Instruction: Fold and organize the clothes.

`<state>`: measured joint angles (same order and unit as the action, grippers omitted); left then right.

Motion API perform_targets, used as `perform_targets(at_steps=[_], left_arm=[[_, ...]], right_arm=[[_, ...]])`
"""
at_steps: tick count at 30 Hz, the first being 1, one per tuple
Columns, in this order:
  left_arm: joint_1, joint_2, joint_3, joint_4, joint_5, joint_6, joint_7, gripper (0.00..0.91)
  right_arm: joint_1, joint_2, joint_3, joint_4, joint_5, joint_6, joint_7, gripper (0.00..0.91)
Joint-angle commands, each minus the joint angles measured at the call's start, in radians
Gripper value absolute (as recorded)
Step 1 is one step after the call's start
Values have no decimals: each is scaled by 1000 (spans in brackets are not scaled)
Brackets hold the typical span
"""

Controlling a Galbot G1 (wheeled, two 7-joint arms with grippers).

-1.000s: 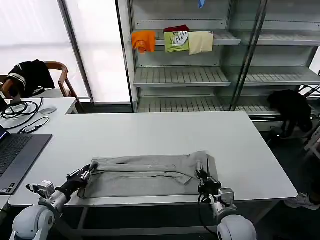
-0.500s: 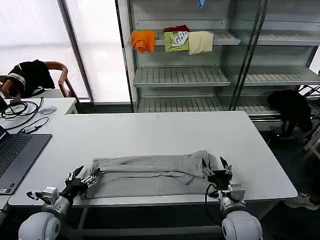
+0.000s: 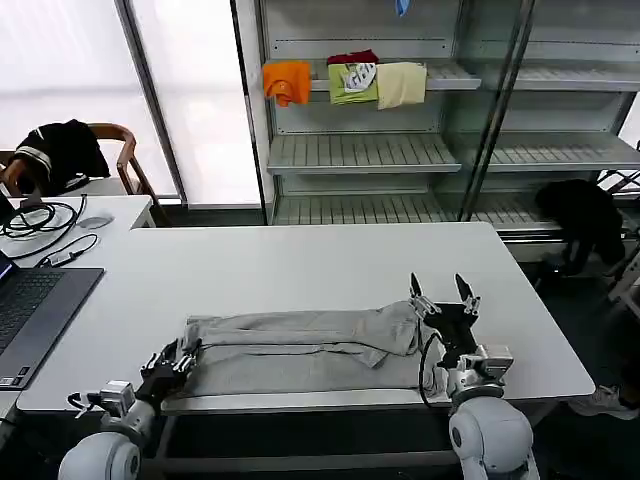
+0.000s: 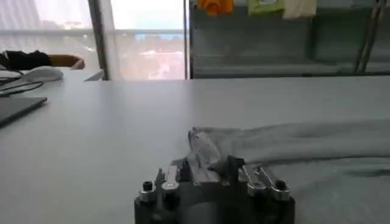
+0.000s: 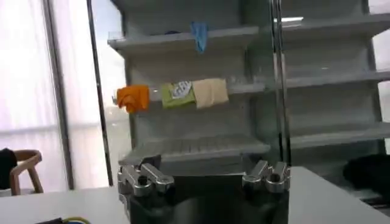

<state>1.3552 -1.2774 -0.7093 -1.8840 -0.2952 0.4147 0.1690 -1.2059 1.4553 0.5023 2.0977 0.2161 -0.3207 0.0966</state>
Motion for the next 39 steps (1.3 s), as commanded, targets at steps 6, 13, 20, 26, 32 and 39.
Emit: perform_targets(at_steps=[6, 13, 20, 26, 32, 39], left_arm=[[-16, -20, 7, -2, -95, 89, -7, 0], [-55, 26, -101, 17, -38, 40, 29, 0], [-125, 322, -335, 199, 115, -29, 145, 0], [-175, 483, -446, 329, 242, -110, 179, 0], [-167, 472, -405, 176, 219, -51, 205, 0], [-100, 190, -170, -193, 67, 102, 212, 0]], right_arm=[[21, 4, 6, -2, 26, 9, 11, 907], [21, -2, 12, -26, 24, 7, 14, 907], [33, -8, 8, -76, 25, 6, 20, 907], [55, 2, -3, -155, 28, 6, 36, 907], [65, 14, -7, -207, 24, 7, 43, 907], [51, 10, 4, -221, 16, 10, 43, 907]])
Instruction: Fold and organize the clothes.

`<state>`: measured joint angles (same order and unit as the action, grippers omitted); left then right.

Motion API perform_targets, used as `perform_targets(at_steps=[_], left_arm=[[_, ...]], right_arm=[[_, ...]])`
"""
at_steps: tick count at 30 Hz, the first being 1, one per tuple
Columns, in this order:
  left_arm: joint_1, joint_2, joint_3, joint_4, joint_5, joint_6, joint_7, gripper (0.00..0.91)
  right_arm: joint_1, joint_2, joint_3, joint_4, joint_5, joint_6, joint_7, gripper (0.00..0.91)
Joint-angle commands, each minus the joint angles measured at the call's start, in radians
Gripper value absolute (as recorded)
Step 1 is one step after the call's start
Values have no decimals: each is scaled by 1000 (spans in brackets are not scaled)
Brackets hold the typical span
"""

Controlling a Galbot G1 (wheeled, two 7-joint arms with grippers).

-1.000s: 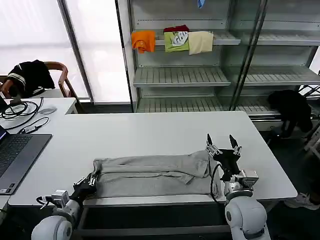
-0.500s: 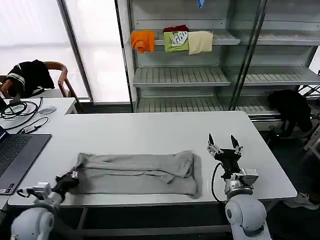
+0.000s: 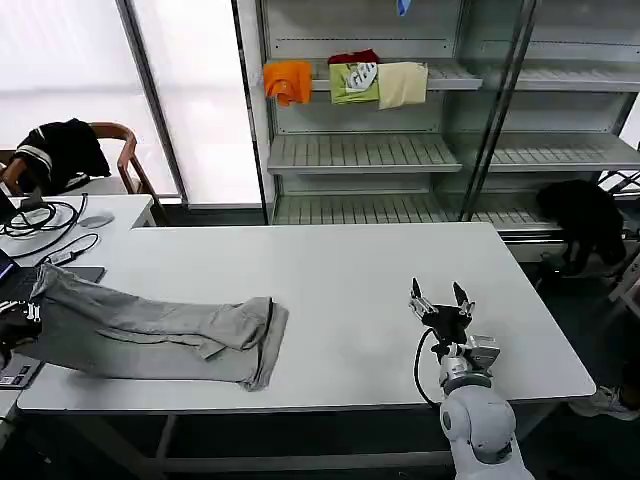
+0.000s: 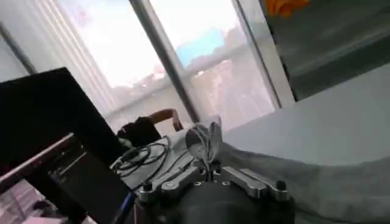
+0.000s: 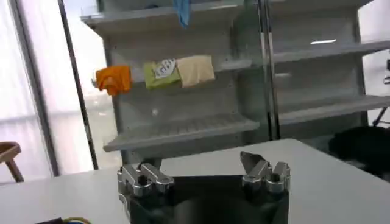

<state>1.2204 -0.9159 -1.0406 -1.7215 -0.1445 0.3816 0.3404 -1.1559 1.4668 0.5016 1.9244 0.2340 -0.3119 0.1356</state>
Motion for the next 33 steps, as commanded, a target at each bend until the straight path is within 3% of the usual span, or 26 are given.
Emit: perform_targets(at_steps=[1, 2, 5, 10, 23, 24, 25, 30, 33], left_arm=[[37, -211, 209, -402, -83, 157, 30, 0], [33, -264, 295, -446, -75, 186, 15, 0], [2, -330, 465, -479, -14, 196, -18, 0], [-16, -385, 610, -435, 88, 197, -40, 0], [-10, -417, 662, -304, 181, 195, -64, 10], [-12, -422, 662, -295, 180, 195, -70, 40], [-12, -425, 661, -292, 179, 195, -71, 907], [-11, -448, 675, -297, 145, 196, -119, 907], [-14, -464, 677, -326, 10, 196, -156, 907]], right_arm=[[-1, -4, 7, -47, -2, 2, 4, 907], [-2, -7, 10, -47, -2, 2, 5, 907], [-8, -13, 17, -45, -3, 4, 6, 907], [-22, -15, 25, -52, -12, 19, 6, 907], [-39, -19, 44, -58, -15, 32, 6, 907], [-39, -18, 44, -58, -16, 33, 6, 907], [-40, -18, 44, -58, -16, 33, 6, 907], [-40, -12, 41, -60, -24, 36, 5, 907], [-38, -9, 38, -59, -25, 36, 2, 907]])
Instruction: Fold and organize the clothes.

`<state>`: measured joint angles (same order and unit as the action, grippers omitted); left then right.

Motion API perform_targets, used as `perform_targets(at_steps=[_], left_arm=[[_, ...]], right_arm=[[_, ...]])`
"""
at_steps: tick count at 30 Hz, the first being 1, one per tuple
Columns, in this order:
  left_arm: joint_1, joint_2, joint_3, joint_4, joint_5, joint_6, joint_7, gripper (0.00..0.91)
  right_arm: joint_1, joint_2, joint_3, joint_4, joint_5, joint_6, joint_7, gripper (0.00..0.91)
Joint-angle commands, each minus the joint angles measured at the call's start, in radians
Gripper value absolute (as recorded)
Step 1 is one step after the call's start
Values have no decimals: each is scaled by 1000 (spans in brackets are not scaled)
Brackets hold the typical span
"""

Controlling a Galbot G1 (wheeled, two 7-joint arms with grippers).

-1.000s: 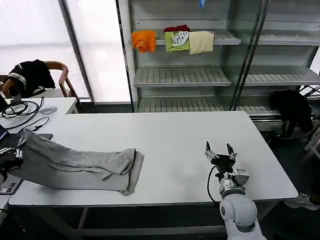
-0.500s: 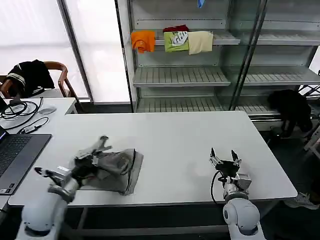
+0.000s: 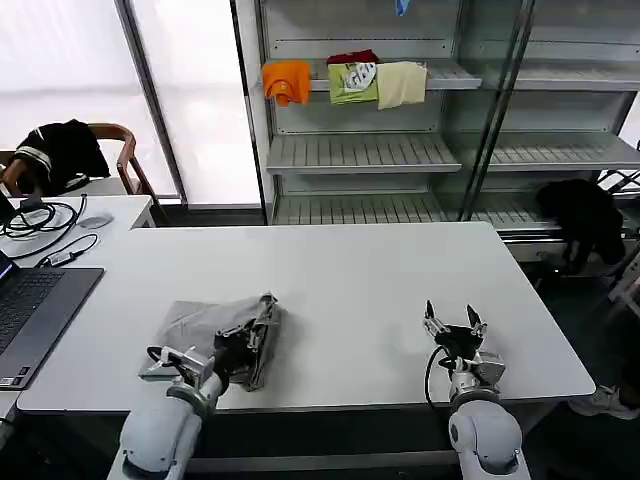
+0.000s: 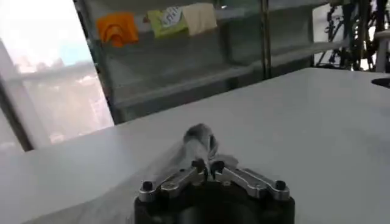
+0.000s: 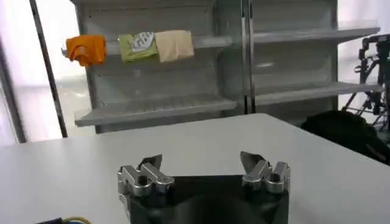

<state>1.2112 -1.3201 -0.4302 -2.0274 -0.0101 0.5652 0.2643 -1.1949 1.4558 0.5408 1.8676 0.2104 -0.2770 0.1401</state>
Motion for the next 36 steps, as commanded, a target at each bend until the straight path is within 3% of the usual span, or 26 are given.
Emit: perform_targets(at_steps=[1, 5, 9, 14, 19, 36], left_arm=[[-5, -61, 66, -42, -200, 12, -101, 907], [6, -60, 30, -100, -372, 11, -124, 907], [9, -38, -92, -116, -399, -29, -156, 907], [21, 92, -368, 71, -362, -139, -150, 907], [38, 228, -470, 272, -434, -186, -125, 907], [42, 152, -379, 305, -354, -166, -80, 907]], right_arm=[[0, 2, -3, 0, -1, 1, -6, 907], [-2, 2, -10, 9, -1, 3, -21, 907], [-8, 1, -16, 19, -1, 3, -46, 907], [-10, 0, -25, 15, -12, 4, -52, 907], [-5, 4, -29, 12, -14, 3, -60, 907], [-4, 16, -26, 30, -34, -6, -55, 907]])
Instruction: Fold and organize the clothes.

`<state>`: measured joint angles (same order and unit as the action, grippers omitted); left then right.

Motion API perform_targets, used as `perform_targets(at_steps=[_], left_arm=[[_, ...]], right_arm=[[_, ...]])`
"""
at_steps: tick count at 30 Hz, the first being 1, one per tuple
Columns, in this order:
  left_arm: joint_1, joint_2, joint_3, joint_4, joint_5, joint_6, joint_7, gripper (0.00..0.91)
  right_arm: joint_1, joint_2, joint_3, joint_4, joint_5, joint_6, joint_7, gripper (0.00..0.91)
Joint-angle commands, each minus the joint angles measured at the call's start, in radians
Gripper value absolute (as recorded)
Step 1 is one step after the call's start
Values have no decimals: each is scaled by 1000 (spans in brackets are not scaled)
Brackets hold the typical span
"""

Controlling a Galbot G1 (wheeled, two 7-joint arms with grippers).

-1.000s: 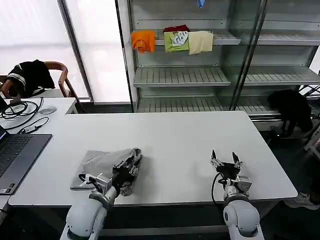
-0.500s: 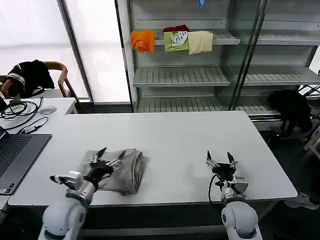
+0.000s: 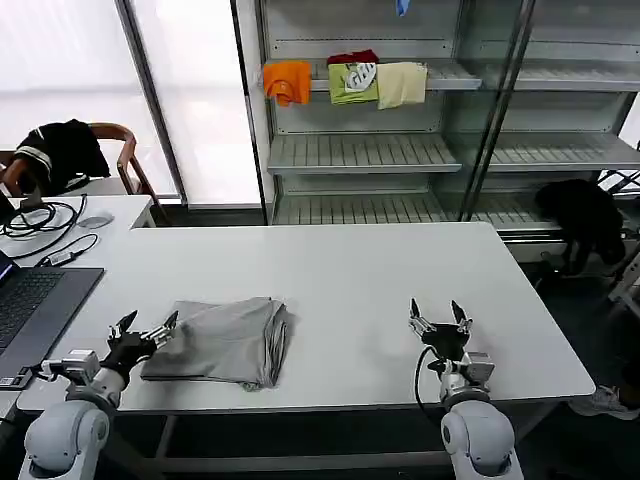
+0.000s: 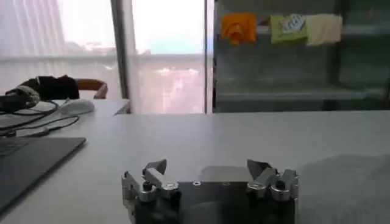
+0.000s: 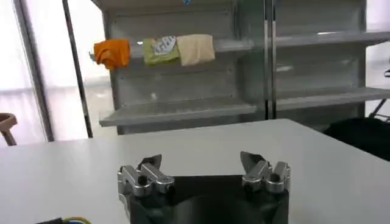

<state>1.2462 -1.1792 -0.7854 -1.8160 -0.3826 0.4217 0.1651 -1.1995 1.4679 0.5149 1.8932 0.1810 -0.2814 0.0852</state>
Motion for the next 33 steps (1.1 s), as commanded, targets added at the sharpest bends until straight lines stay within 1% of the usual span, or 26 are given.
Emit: perform_targets(at_steps=[1, 5, 6, 7, 8, 9, 12, 13, 15, 17, 19, 28, 30, 31, 32, 33], left_arm=[[7, 6, -17, 102, 28, -28, 27, 907], [14, -11, -4, 108, 50, -26, 34, 897], [15, -13, -3, 108, 56, -23, 33, 695], [15, -14, -3, 106, 55, -18, 35, 524], [16, -14, -3, 104, 52, -13, 41, 81], [17, -14, -4, 100, 46, -5, 46, 10], [18, -15, -9, 93, -2, 29, 63, 20], [20, -14, -10, 87, -27, 44, 70, 10], [23, -13, -15, 72, -106, 103, 75, 10], [24, -17, -18, 66, -148, 119, 76, 10], [27, -18, -20, 51, -204, 155, 75, 10], [22, -45, -20, 30, -261, 152, 54, 0], [21, -45, -22, 27, -262, 111, 50, 0], [20, -46, -24, 26, -261, 106, 43, 0], [17, -49, -31, 25, -230, 77, 39, 0], [14, -49, -46, 23, -149, 24, 43, 0]], right_arm=[[1, 6, -1, 5, -7, -2, 0, 907], [0, 5, 0, 7, -9, -2, 2, 907], [-1, 4, 1, 7, -9, -2, 3, 907], [-1, 2, 2, 7, -9, -2, 4, 907], [-1, 1, 3, 7, -9, -2, 5, 907], [0, -2, 5, 7, -8, -2, 8, 907], [2, -3, 7, 6, -7, -1, 14, 907], [2, -3, 7, 5, -6, -2, 18, 907], [4, -3, 7, 4, -6, -2, 25, 907], [5, -2, 7, 4, -5, -2, 29, 907], [7, -2, 8, 3, -5, -2, 33, 907], [4, -2, 11, 2, -6, -2, 46, 907], [3, -2, 14, 2, -6, -2, 47, 907], [3, -3, 15, 1, -6, -2, 48, 907], [2, -3, 16, 0, -6, -2, 49, 907], [1, -4, 16, -2, -6, -1, 49, 907]])
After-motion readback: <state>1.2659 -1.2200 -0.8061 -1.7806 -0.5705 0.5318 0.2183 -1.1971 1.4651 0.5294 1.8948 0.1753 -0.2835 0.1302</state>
